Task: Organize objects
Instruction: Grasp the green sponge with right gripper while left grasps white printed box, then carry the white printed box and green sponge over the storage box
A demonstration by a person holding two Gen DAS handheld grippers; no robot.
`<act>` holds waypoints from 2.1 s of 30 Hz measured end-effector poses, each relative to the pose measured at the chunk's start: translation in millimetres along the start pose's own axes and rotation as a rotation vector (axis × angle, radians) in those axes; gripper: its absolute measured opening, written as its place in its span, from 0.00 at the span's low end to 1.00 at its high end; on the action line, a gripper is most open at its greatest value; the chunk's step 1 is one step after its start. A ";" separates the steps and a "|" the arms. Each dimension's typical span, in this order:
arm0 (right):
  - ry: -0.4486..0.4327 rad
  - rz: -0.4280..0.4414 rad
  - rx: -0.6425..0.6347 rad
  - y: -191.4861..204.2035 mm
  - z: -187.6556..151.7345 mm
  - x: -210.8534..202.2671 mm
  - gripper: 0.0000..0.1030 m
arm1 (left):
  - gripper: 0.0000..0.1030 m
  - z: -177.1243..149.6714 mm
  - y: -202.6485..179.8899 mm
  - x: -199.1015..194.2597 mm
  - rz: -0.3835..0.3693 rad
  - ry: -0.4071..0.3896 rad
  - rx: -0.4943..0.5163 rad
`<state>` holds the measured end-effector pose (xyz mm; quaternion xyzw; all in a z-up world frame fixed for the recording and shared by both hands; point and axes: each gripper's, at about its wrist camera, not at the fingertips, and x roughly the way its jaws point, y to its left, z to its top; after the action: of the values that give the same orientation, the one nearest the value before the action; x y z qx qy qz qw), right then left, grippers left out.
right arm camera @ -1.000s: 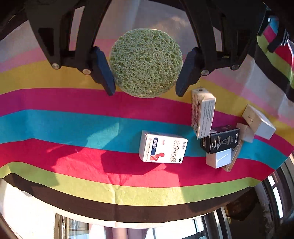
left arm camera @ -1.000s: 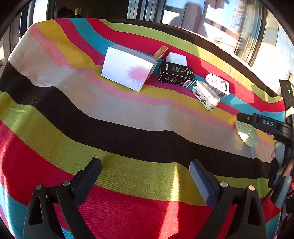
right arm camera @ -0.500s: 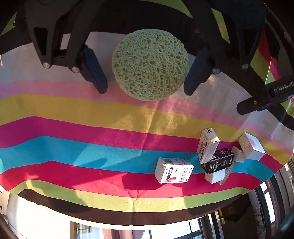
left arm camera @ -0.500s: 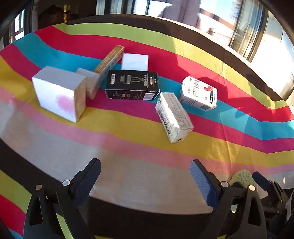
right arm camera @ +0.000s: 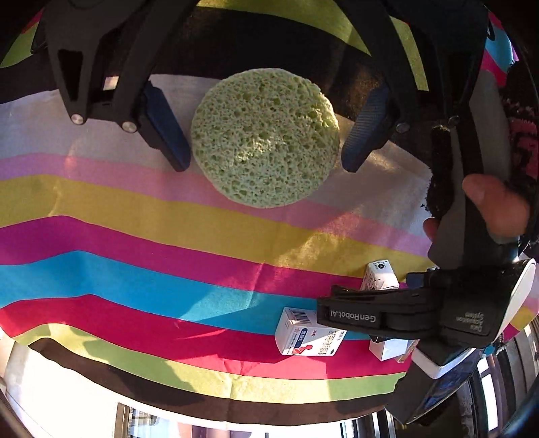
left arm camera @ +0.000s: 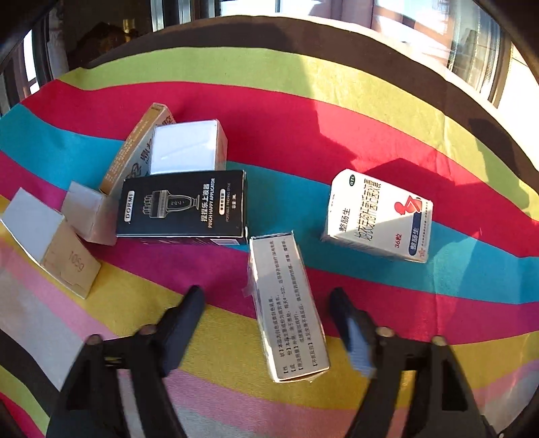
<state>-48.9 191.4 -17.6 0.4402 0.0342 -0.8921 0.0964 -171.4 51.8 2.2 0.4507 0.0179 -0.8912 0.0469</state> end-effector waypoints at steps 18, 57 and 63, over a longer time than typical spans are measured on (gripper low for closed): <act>0.016 -0.022 -0.039 7.2 -2.6 1.6 0.94 | 0.25 -149.3 88.2 -128.1 -0.112 -0.062 0.005; -0.014 0.069 -0.249 94.5 -87.9 -107.6 0.81 | 0.25 -250.1 162.3 -209.5 -0.093 -0.095 -0.008; -0.015 0.096 -0.306 117.3 -96.0 -115.1 0.81 | 0.25 -259.5 175.5 -215.7 -0.083 -0.100 -0.029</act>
<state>117.9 106.9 17.8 0.4148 0.1479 -0.8740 0.2053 181.3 -89.0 23.8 0.4039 0.0472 -0.9134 0.0171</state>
